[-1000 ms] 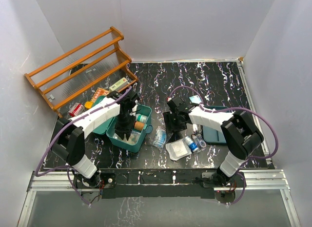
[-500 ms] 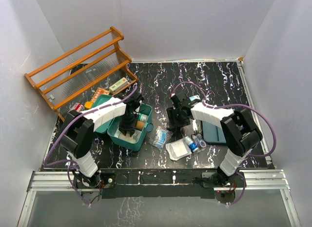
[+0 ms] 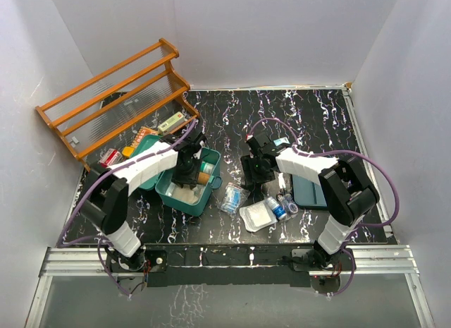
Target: Organize the medicine kit
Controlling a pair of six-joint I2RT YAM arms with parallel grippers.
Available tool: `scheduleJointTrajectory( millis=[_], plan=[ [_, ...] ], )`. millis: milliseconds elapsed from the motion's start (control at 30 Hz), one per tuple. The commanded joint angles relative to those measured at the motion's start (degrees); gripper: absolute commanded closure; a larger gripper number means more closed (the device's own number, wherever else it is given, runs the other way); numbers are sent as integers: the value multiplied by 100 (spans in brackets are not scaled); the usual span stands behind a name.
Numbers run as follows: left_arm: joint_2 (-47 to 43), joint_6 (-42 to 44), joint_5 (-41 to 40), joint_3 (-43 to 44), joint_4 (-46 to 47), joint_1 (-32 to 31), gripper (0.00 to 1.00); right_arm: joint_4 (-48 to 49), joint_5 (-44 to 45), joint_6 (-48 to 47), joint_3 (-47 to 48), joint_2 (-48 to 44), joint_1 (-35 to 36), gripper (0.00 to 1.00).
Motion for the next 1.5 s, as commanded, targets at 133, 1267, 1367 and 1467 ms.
scheduleJointTrajectory(
  millis=[133, 1267, 1367, 1467],
  plan=[
    [-1498, 227, 157, -230, 960, 7, 56, 428, -437, -502, 42, -345, -16, 47],
    [-2885, -753, -871, -137, 1391, 747, 28, -121, 1527, 593, -65, -233, 1136, 43],
    [-2902, -724, -867, -146, 1408, 770, 28, -266, 1689, 591, 7, -71, 1141, 47],
    [-2920, -701, -873, -164, 1434, 804, 28, -384, 1924, 539, 19, 7, 1129, 53]
  ],
)
